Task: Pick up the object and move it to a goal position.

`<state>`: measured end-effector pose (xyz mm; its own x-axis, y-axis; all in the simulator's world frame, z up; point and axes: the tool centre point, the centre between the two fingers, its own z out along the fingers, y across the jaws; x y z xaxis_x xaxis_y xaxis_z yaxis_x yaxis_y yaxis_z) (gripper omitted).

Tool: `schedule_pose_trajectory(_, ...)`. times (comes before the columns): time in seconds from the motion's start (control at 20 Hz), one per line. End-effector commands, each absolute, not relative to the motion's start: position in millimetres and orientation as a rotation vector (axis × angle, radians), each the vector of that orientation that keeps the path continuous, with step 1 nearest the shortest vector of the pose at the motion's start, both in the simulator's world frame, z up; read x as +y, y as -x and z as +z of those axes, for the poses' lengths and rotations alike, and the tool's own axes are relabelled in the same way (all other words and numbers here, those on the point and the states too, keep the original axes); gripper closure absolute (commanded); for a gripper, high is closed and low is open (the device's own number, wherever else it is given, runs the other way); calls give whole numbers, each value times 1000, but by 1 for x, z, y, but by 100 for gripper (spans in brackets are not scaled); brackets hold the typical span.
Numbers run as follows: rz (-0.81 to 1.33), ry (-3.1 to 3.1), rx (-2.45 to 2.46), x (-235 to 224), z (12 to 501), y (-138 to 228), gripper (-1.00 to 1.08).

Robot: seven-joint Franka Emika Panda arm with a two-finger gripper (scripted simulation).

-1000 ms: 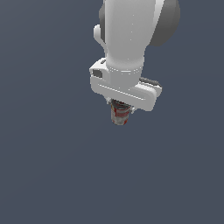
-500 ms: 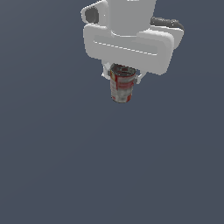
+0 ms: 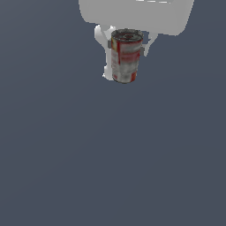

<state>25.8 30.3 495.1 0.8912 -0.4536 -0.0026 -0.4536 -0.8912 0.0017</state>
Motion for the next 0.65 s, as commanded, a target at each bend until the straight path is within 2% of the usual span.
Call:
schedule_pose_trajectory(0.0, 0, -3055, -733, 30, 508, -25, 108)
schedule_pose_trajectory(0.6, 0, -3055, -733, 30, 525, -25, 108)
